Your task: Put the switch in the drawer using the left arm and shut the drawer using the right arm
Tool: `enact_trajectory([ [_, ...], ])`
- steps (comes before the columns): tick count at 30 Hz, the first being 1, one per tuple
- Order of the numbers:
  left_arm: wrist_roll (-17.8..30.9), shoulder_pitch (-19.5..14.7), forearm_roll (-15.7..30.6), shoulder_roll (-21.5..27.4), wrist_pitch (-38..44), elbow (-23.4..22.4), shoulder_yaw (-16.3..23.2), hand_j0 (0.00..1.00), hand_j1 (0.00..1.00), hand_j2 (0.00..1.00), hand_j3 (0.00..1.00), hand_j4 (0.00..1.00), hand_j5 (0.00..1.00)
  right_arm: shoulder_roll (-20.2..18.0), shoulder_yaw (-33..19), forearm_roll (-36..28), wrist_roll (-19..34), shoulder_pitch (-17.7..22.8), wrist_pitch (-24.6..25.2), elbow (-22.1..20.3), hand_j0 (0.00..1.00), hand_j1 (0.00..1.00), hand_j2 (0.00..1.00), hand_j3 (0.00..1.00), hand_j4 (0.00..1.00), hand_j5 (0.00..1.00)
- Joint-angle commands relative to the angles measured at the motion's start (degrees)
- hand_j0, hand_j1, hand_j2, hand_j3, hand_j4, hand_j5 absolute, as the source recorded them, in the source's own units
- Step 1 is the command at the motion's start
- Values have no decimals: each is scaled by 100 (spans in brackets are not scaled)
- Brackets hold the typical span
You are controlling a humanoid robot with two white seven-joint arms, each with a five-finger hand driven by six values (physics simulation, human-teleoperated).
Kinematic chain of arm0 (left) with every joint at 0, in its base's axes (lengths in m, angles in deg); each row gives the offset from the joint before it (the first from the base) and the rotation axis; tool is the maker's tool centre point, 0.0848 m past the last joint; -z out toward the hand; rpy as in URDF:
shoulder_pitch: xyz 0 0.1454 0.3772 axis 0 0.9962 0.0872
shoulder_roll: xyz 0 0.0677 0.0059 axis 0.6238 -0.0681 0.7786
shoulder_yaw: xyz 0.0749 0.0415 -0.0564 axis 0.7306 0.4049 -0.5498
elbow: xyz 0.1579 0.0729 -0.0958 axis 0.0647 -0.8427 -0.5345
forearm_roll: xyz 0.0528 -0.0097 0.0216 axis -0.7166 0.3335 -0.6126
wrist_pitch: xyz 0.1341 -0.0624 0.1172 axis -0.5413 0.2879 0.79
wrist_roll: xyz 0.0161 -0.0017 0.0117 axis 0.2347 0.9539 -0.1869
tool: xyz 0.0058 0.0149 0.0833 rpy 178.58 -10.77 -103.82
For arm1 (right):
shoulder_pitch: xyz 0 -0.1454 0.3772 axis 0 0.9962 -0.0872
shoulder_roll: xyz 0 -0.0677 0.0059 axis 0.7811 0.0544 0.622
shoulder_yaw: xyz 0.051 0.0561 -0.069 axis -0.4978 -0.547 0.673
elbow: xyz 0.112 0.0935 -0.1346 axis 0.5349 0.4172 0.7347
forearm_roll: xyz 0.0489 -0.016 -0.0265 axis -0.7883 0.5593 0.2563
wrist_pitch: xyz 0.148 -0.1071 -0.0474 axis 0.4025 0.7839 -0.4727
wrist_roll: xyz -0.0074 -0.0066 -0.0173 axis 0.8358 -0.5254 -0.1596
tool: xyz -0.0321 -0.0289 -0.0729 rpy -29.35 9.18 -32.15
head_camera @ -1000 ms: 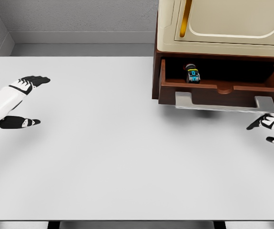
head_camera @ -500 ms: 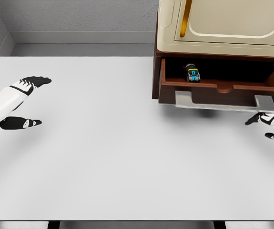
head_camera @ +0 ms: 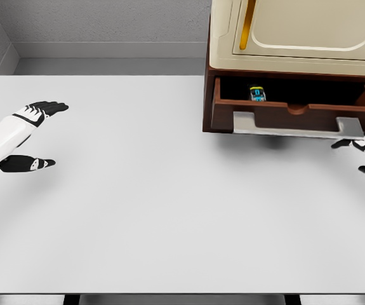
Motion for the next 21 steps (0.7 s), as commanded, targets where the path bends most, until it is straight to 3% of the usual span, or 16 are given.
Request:
enact_trajectory([
  [1, 0, 0, 37, 3, 16, 2, -2, 100, 100, 100, 100, 100, 100, 29, -4, -178, 50, -9, 8, 2, 79, 79, 79, 79, 79, 79],
  [5, 0, 0, 37, 3, 16, 2, -2, 100, 100, 100, 100, 100, 100, 231, 5, -98, 58, -228, 8, 2, 82, 82, 82, 82, 82, 82],
  [8, -8, 0, 37, 3, 16, 2, -2, 100, 100, 100, 100, 100, 100, 327, 5, -72, 357, -387, 8, 28, 82, 82, 82, 82, 82, 82],
  [14, -8, 0, 45, 3, 16, 2, -2, 100, 100, 100, 100, 100, 100, 161, 190, -72, 147, -316, 8, 64, 78, 78, 78, 78, 78, 78],
  [15, -8, 0, 37, 3, 16, 2, -2, 100, 100, 100, 100, 100, 100, 82, 198, -72, 85, -246, 8, 81, 77, 77, 77, 77, 77, 77],
  [18, 0, 0, 46, 3, 16, 2, -2, 100, 100, 100, 100, 100, 100, -68, 198, -142, 85, -211, 8, 55, 54, 54, 54, 54, 54, 54],
  [21, 0, 0, 46, 3, 16, 2, -2, 100, 100, 100, 100, 100, 100, -226, 190, -248, 76, -114, 8, 2, 48, 48, 48, 48, 48, 48],
])
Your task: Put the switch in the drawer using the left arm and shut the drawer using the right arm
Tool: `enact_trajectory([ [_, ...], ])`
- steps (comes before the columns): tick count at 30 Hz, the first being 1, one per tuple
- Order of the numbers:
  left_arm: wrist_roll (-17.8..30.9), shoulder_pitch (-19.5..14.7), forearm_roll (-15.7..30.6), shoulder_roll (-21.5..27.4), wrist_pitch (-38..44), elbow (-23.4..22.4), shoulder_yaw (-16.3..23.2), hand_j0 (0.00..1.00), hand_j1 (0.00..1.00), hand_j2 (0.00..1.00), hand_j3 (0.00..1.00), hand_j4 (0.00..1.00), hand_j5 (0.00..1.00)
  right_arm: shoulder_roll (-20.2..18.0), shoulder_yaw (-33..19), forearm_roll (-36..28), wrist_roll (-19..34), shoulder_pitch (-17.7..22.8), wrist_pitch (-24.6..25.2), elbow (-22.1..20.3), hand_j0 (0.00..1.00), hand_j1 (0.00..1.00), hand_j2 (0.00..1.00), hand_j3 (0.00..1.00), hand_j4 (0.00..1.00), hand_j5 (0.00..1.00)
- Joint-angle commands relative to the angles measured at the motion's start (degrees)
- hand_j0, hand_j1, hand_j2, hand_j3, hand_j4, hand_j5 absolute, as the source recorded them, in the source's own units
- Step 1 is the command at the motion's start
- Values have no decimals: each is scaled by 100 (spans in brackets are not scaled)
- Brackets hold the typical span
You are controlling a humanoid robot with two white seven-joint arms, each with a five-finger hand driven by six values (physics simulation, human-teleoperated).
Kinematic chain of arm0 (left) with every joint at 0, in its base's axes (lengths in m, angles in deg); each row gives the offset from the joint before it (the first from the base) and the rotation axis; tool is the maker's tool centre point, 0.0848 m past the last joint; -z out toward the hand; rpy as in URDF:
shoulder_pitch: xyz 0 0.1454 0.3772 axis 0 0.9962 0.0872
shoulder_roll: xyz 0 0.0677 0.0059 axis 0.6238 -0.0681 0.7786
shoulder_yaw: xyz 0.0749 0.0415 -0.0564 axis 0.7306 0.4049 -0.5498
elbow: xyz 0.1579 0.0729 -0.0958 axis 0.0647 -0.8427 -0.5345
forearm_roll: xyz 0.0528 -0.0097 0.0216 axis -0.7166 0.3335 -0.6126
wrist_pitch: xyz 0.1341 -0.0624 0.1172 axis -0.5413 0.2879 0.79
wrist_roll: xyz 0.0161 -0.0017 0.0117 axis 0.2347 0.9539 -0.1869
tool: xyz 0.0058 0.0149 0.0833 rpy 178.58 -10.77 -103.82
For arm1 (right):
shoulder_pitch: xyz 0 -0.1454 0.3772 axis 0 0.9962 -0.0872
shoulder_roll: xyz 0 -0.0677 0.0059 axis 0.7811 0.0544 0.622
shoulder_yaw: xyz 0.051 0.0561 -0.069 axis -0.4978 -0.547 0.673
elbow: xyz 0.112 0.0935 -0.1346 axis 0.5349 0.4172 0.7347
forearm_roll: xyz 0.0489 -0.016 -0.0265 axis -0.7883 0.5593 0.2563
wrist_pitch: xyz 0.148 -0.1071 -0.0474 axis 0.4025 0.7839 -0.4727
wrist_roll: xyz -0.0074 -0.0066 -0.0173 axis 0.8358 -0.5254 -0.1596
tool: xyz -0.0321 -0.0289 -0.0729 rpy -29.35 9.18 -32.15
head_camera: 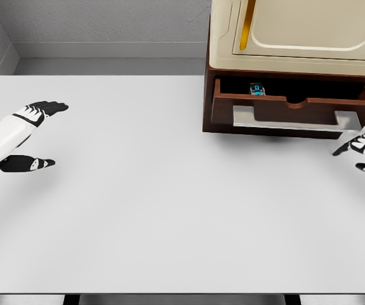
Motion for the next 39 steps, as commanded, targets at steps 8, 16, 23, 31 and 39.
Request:
enact_trajectory([
  [8, -9, 0, 38, 3, 16, 2, -1, 100, 100, 100, 100, 100, 100, -546, -52, -335, -42, 404, 3, -672, 41, 41, 41, 41, 41, 41],
  [16, -9, 0, 47, 3, 16, 2, -1, 100, 100, 100, 100, 100, 100, -634, -219, -406, -25, 422, 3, -1349, 44, 44, 44, 44, 44, 44],
  [23, 0, 0, 47, 3, 16, 11, -1, 100, 100, 100, 100, 100, 100, -634, -219, -406, -25, 448, 3, -1314, 43, 43, 43, 43, 43, 43],
  [31, 0, 0, 47, 3, 16, 11, -1, 100, 100, 100, 100, 100, 100, -590, -210, -406, -16, 369, 3, -998, 45, 45, 45, 45, 45, 45],
  [39, 0, 0, 47, 3, 16, 11, -1, 100, 100, 100, 100, 100, 100, -493, -184, -388, 19, 141, 3, -919, 46, 46, 46, 46, 46, 46],
])
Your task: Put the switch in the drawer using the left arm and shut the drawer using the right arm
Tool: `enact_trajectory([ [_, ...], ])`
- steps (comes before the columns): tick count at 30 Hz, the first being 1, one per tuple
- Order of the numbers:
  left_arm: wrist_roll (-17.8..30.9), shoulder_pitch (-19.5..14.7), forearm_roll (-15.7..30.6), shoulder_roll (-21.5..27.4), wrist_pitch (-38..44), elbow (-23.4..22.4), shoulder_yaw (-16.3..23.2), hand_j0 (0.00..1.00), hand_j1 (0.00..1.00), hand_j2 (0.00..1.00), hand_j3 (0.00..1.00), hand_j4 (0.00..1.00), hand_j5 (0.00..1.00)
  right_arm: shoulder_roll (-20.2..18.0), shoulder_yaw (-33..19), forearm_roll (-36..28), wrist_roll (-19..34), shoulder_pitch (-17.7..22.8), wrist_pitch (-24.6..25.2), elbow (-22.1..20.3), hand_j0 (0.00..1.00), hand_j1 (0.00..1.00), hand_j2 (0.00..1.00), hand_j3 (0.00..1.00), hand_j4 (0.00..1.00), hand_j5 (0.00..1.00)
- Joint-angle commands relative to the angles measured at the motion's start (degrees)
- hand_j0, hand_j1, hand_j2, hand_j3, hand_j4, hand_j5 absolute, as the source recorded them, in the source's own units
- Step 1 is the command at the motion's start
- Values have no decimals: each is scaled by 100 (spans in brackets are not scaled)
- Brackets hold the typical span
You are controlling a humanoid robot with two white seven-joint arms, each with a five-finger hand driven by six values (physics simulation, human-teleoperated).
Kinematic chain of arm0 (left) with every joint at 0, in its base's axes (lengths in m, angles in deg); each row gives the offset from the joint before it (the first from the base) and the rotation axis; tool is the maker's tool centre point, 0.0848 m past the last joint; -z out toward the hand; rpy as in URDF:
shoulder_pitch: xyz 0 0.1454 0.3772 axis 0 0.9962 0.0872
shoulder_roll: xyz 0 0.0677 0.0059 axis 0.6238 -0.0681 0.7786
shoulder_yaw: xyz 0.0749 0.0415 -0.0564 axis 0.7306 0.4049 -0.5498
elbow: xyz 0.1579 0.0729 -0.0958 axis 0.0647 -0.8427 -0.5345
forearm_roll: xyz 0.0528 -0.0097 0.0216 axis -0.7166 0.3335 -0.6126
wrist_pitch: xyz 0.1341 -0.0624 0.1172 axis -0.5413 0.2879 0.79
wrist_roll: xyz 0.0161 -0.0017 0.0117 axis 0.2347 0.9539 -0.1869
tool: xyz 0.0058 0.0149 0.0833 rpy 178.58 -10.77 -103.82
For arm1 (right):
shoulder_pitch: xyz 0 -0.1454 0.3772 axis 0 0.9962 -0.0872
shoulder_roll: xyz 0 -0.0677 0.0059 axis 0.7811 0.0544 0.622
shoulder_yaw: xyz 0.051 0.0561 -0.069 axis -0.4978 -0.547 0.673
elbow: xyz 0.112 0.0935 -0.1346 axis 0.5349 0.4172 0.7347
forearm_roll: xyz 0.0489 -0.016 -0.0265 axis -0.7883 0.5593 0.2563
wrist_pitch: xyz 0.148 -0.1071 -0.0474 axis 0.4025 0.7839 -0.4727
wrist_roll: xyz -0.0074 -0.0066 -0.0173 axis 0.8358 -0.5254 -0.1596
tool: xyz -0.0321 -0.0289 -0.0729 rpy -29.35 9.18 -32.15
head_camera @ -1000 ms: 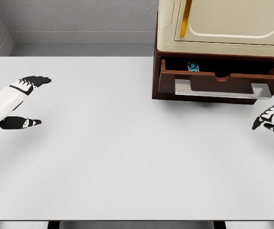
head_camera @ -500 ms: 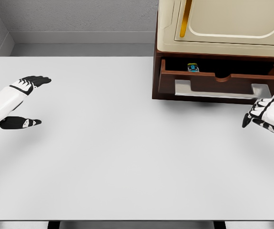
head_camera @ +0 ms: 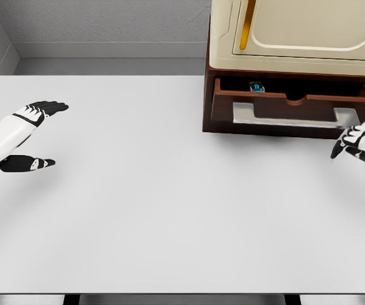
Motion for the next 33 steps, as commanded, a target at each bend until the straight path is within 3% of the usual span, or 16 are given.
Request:
enact_trajectory([
  [1, -9, 0, 44, 3, 15, 2, -1, 100, 100, 100, 100, 100, 100, 62, 5, -31, -4, -26, 4, 22, 46, 46, 46, 46, 46, 46],
  [8, 0, 0, 36, 3, 15, 2, -1, 100, 100, 100, 100, 100, 100, 299, 49, 39, 31, -220, 4, 92, 51, 51, 51, 51, 51, 51],
  [11, 0, 0, 36, 3, 15, -6, -1, 100, 100, 100, 100, 100, 100, 439, 49, 180, 31, -281, 4, 320, 50, 50, 50, 50, 50, 50],
  [14, 0, 0, 36, 3, 15, -15, -10, 100, 100, 100, 100, 100, 100, 765, 145, 400, 40, -554, 4, 725, 51, 51, 51, 51, 51, 51],
  [22, 0, 0, 36, 12, 15, -41, -19, 100, 100, 100, 100, 100, 100, 958, 585, 452, 154, -1107, 4, 962, 55, 55, 55, 55, 55, 55],
  [28, 0, 0, 36, 3, 15, -15, -19, 100, 100, 100, 100, 100, 100, 800, 576, 409, 137, -1099, 4, 998, 56, 56, 56, 56, 56, 56],
  [33, 0, 44, 44, 3, 15, -6, -19, 100, 100, 100, 100, 100, 100, 264, 550, 206, 93, -774, 4, 901, 56, 56, 56, 56, 56, 56],
])
